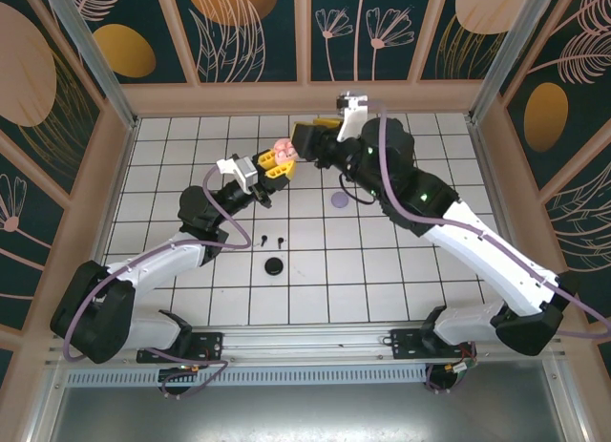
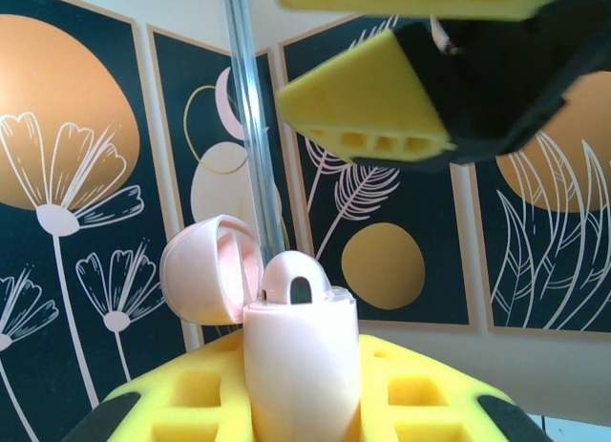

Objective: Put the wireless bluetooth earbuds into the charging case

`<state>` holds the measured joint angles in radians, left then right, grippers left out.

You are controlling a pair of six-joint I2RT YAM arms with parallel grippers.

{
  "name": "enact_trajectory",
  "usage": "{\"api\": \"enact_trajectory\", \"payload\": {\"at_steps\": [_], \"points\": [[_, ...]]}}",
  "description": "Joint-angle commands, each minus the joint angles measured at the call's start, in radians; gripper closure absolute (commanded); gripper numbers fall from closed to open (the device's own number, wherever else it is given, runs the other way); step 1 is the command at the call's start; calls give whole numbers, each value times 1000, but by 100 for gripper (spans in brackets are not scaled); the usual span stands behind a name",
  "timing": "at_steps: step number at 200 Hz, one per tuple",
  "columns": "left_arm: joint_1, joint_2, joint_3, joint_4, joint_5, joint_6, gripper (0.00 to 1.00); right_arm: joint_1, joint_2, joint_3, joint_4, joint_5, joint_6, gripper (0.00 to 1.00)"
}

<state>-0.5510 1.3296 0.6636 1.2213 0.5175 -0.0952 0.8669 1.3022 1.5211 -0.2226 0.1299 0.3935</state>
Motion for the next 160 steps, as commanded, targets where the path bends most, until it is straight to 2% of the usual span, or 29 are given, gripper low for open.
{"api": "enact_trajectory", "payload": {"at_steps": [1, 27, 61, 84, 125, 160], "points": [[-5, 5, -9, 10, 41, 17, 100, -73, 66, 84, -102, -102, 62, 58], [-5, 14, -2, -37, 80, 45, 100, -137, 171, 214, -233, -217, 70, 75], [-7, 25, 13, -78, 105, 63, 100, -163, 305, 395, -402, -306, 42, 81], [-9, 31, 24, -84, 106, 63, 100, -163, 366, 454, -491, -362, 22, 83], [-9, 45, 45, -88, 95, 64, 100, -138, 350, 390, -581, -398, -5, 88], [-9, 60, 60, -87, 52, 56, 100, -101, 219, 230, -569, -395, 13, 91]]}}
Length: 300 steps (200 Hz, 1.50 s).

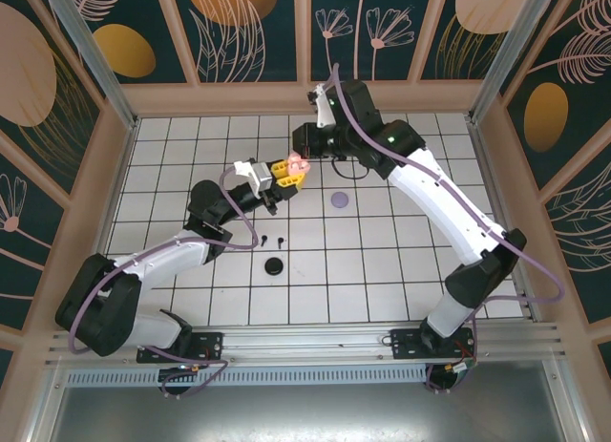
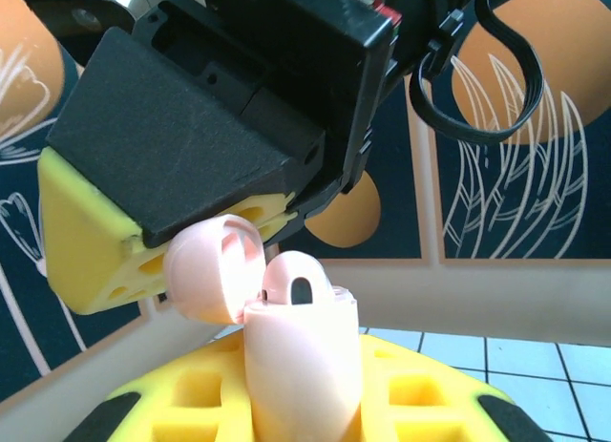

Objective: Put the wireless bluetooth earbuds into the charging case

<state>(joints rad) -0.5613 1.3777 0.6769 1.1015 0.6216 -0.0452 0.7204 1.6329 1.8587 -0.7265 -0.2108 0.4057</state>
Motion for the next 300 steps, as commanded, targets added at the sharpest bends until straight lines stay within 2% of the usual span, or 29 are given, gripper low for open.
{"api": "enact_trajectory", "payload": {"at_steps": [1, 19, 38, 65, 78, 110, 128, 166, 200, 237, 255, 274, 300], "points": [[1, 13, 47, 33, -53, 5, 100, 45, -117, -114, -62, -55, 3, 91], [1, 25, 53, 38, -66, -20, 100, 31, -208, -213, 2, -27, 47, 91], [0, 38, 51, 59, -76, -64, 100, -30, -294, -314, 82, 34, 119, 90], [-2, 46, 43, 35, -121, -134, 100, -132, -425, -501, 230, 108, 228, 85], [-2, 54, 44, -9, -153, -186, 100, -154, -463, -596, 278, 139, 258, 79], [-3, 108, 104, -269, -280, -362, 100, -156, -490, -764, 335, 181, 281, 70], [-3, 183, 152, -406, -286, -465, 100, -156, -498, -835, 363, 201, 289, 64], [-6, 344, 138, -373, -301, -692, 100, -157, -497, -901, 392, 207, 284, 60], [-12, 500, 201, -416, -304, -807, 100, -156, -499, -900, 372, 209, 261, 54], [-24, 617, 289, -465, -299, -881, 94, -157, -496, -886, 355, 190, 241, 51], [-26, 655, 332, -493, -299, -898, 86, -156, -492, -880, 348, 181, 233, 50], [-31, 680, 366, -531, -305, -897, 72, -156, -490, -873, 340, 171, 229, 48], [-34, 690, 397, -608, -336, -886, 64, -156, -489, -868, 328, 162, 228, 48]]}}
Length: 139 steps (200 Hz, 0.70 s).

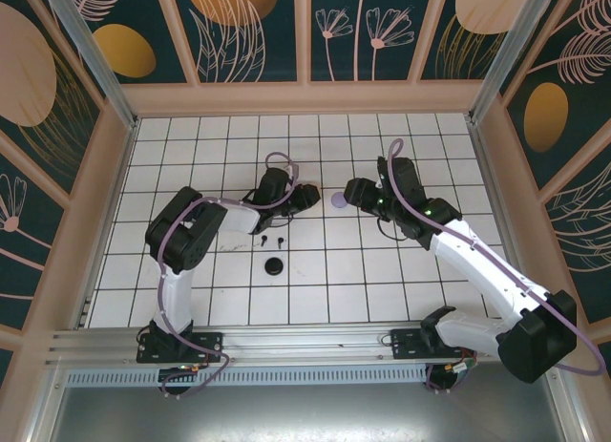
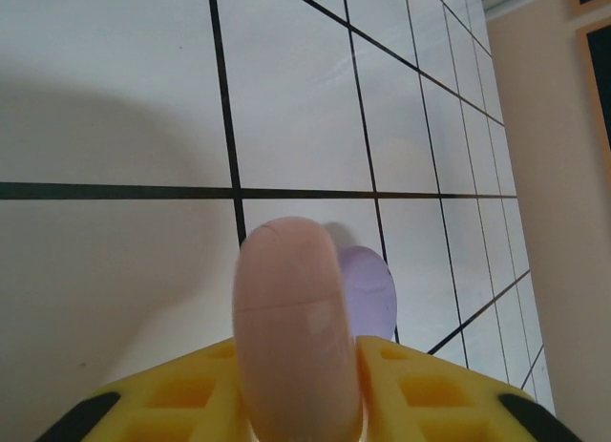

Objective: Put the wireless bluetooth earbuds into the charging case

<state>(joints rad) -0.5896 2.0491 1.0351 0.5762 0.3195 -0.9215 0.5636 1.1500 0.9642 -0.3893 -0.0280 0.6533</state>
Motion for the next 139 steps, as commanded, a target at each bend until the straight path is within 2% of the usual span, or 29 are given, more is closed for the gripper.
{"api": "enact_trajectory", "payload": {"at_steps": [1, 28, 75, 109, 139], "points": [[-6, 18, 40, -86, -35, -8, 63, 1, -5, 28, -10, -22, -20, 48], [-4, 25, 65, -170, -52, 8, 61, 0, -3, 37, -23, -34, -23, 45], [-6, -16, 48, -191, -88, 30, 60, 1, 11, 46, -29, -35, -34, 44], [-4, -131, 65, -234, -119, 128, 58, 26, 21, 13, -14, -24, -12, 43], [-1, -283, 86, -299, -183, 239, 56, 105, 51, -20, 3, 3, 5, 42]]}}
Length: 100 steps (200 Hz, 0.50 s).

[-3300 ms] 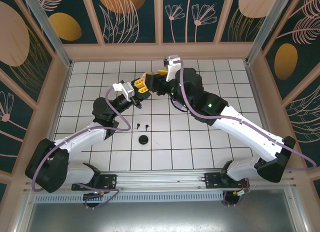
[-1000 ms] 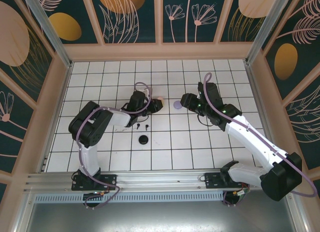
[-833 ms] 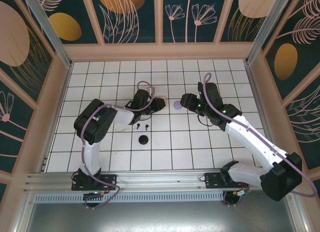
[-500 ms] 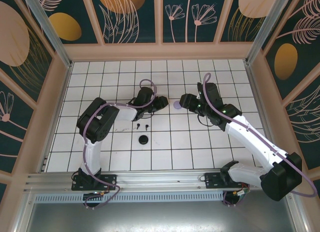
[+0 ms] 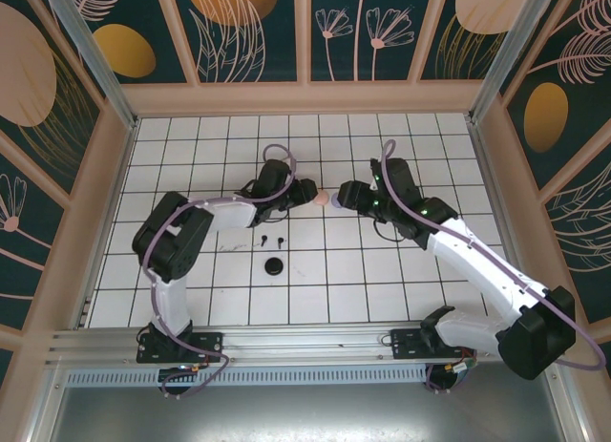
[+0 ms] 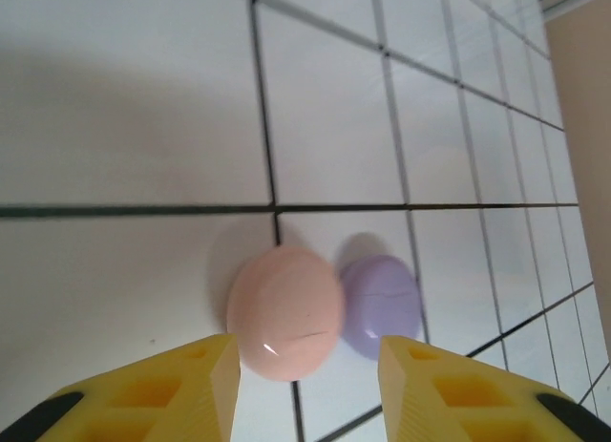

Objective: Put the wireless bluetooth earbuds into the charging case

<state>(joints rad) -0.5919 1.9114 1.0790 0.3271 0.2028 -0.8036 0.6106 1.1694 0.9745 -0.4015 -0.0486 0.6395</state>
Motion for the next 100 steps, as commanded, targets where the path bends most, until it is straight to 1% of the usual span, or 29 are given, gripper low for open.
{"api": "enact_trajectory", "payload": {"at_steps": [1, 32, 45, 68, 87, 90, 95, 100], "points": [[1, -148, 42, -52, -70, 126, 56, 62, 33, -31, 16, 25, 19, 41], [13, -327, 31, -111, -176, 253, 53, 192, 124, -14, 13, 80, 32, 39], [25, -401, 9, -117, -223, 290, 49, 241, 180, 2, 14, 94, 53, 39], [49, -517, -48, -109, -292, 339, 36, 327, 293, 39, 15, 123, 111, 38], [68, -590, -91, -102, -346, 371, 20, 390, 398, 89, 10, 140, 154, 38], [71, -600, -96, -102, -355, 373, 16, 399, 412, 99, 6, 142, 161, 38], [77, -615, -100, -101, -370, 380, 4, 413, 444, 119, -1, 146, 171, 38], [82, -628, -121, -98, -387, 385, 1, 427, 470, 139, -12, 151, 182, 38]]}}
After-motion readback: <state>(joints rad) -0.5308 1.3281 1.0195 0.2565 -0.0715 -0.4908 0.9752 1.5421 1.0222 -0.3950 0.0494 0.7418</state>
